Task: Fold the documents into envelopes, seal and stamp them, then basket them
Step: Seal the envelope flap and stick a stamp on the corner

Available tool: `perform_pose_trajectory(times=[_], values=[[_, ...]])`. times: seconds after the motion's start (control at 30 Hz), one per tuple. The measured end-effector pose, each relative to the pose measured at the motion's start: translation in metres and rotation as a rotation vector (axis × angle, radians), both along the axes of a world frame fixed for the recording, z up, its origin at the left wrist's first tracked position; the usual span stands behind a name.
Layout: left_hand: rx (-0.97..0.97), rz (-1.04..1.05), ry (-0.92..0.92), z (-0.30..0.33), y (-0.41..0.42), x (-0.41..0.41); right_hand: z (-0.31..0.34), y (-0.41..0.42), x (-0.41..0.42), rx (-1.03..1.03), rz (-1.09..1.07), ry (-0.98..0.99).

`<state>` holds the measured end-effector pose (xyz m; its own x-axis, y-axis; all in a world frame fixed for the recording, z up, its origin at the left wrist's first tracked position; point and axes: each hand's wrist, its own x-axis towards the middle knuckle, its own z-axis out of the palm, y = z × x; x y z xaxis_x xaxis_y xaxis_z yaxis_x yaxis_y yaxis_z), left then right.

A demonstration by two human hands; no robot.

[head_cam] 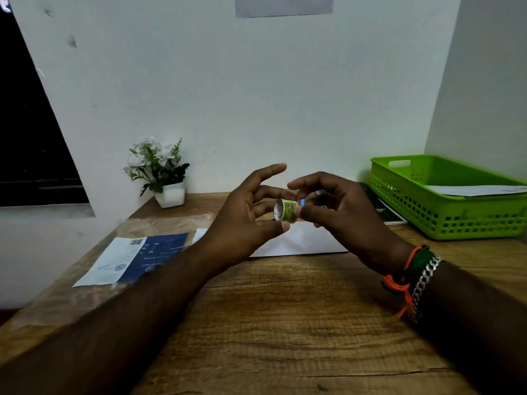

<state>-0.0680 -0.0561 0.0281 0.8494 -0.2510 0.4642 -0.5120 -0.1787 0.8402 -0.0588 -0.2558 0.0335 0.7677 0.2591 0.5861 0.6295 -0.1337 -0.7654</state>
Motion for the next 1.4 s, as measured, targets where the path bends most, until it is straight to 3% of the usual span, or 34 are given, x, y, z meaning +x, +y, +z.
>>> perform_pose_trajectory(times=[0.8, 1.4], values=[[0.224, -0.07, 0.057, 0.006, 0.012, 0.002, -0.002, -0.005, 0.004, -0.281, 0.002, -0.132], [0.115, -0.175, 0.159, 0.005, 0.015, 0.007, -0.004, -0.006, 0.007, -0.166, -0.023, -0.115]])
